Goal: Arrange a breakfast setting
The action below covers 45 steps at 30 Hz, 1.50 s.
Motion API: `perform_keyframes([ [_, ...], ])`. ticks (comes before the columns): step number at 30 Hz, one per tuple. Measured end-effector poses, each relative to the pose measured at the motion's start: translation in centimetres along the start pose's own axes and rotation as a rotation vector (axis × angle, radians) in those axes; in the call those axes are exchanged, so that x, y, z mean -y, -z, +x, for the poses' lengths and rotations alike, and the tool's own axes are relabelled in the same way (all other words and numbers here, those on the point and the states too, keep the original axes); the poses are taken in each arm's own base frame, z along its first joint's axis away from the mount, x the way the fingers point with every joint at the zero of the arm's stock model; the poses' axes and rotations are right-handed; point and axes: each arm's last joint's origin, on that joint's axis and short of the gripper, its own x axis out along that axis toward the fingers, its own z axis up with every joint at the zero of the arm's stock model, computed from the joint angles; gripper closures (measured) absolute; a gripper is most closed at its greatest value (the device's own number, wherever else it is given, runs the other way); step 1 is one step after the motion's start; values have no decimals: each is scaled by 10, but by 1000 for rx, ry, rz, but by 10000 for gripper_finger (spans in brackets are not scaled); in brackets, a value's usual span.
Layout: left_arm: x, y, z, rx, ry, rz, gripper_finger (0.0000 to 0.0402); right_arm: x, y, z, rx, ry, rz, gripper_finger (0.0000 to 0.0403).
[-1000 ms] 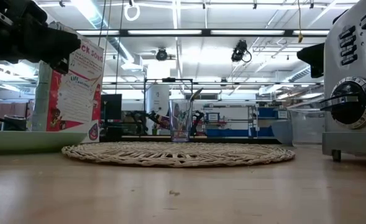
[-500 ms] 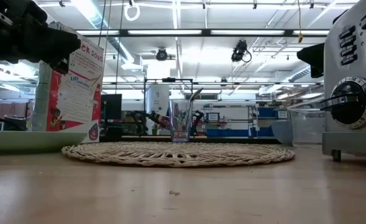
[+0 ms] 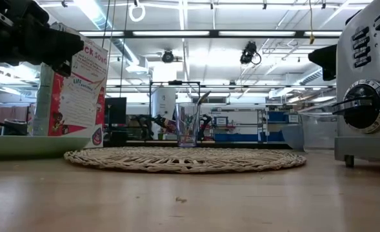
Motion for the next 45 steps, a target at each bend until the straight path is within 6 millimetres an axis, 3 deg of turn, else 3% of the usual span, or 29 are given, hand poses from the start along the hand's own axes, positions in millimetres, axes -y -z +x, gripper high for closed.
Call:
perform_keyframes([
  [6,0,0,0,0,0,0,317,4,-7,0,74,115,27,336],
  [11,0,0,0,0,0,0,317,9,-28,-5,344,195,489,336],
  [15,0,0,0,0,0,0,317,12,-40,-11,526,214,709,336],
  [20,0,0,0,0,0,0,317,13,-50,-17,651,168,758,335],
  [25,0,0,0,0,0,0,317,18,-55,-21,725,340,819,337],
  [33,0,0,0,0,0,0,317,20,-64,-12,197,564,705,337],
  [39,0,0,0,0,0,0,317,26,-100,0,-112,717,663,338],
  [45,0,0,0,0,0,0,317,43,-135,38,-427,856,617,333],
])
